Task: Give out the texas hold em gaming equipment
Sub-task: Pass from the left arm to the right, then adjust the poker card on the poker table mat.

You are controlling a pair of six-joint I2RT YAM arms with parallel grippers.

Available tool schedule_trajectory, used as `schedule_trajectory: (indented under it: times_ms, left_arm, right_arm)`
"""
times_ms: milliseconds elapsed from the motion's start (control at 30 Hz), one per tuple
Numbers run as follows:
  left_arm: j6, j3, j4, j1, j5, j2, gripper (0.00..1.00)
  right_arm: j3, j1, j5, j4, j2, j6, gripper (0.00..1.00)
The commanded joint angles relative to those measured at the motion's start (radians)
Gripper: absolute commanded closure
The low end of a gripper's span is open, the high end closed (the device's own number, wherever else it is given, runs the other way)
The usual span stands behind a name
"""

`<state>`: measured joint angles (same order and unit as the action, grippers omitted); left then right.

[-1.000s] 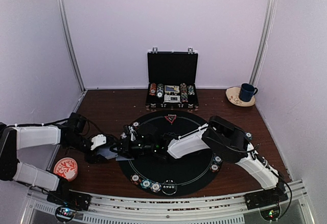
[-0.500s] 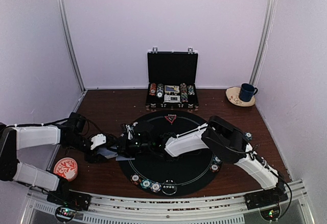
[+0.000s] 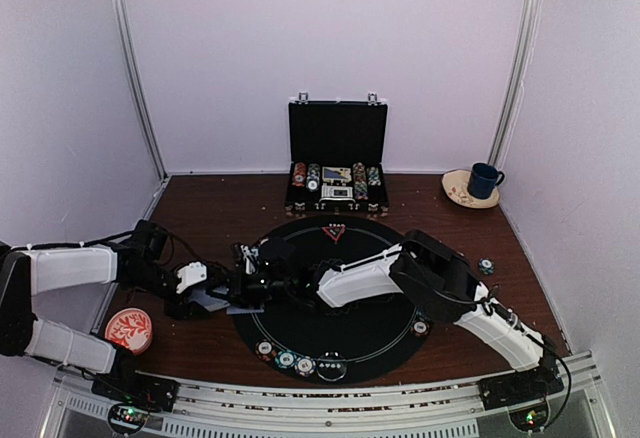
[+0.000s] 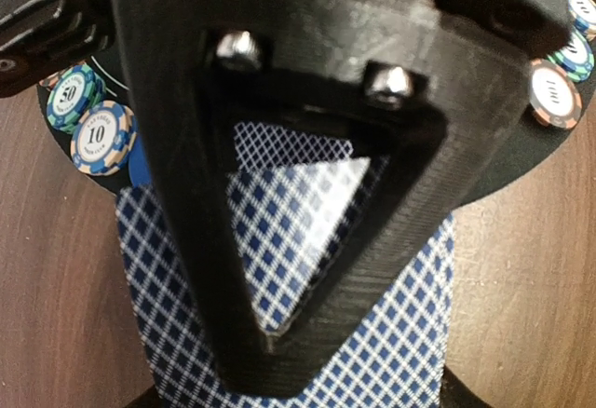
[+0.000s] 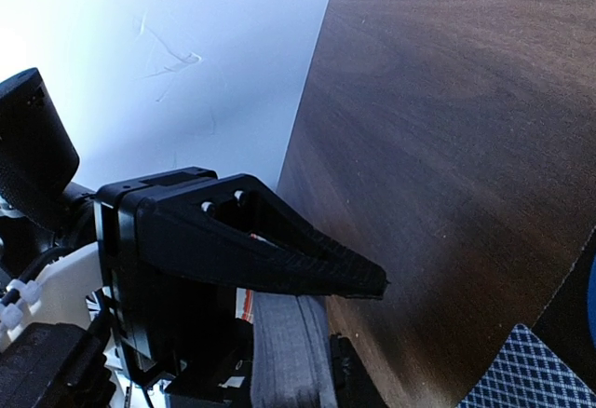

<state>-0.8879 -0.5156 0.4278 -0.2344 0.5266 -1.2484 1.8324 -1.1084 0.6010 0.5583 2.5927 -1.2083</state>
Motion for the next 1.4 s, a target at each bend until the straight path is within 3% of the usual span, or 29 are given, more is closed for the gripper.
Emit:
schedule_trajectory:
  times_ms: [0, 100, 133, 433, 733, 1033, 1200, 1367]
  left_arm:
    - [-0.004, -0.011, -0.044, -0.002, 0.044, 0.036, 0.29]
    - [-0.003, -0.008, -0.033, -0.003, 0.047, 0.070, 0.06]
    - [-0.003, -0.008, -0.026, -0.003, 0.050, 0.084, 0.03]
    - [0.014, -0.009, 0.003, 0.008, 0.059, 0.216, 0.02]
    - [0.058, -0.032, -0.041, 0.086, 0.107, 0.187, 0.02]
    - [0.086, -0.041, -0.085, 0.130, 0.137, 0.109, 0.02]
    - [0.092, -0.034, -0.098, 0.131, 0.131, 0.114, 0.02]
    - [0.093, -0.032, -0.106, 0.131, 0.126, 0.104, 0.02]
  right_arm:
    - [0.014, -0.013, 0.025, 0.060, -0.025, -0.024, 1.00]
    - [-0.083, 0.003, 0.015, 0.065, -0.103, -0.008, 1.00]
    - [-0.115, 0.009, 0.009, 0.060, -0.133, 0.005, 1.00]
    - [-0.432, 0.082, -0.099, -0.171, -0.489, 0.185, 1.00]
    - [-0.505, 0.185, -0.323, -0.815, -0.820, 0.510, 1.00]
    - [-0.354, 0.217, -0.509, -1.355, -0.860, 0.722, 1.00]
    - [-0.287, 0.212, -0.614, -1.507, -0.798, 0.776, 1.00]
    - [-0.270, 0.183, -0.661, -1.536, -0.733, 0.795, 1.00]
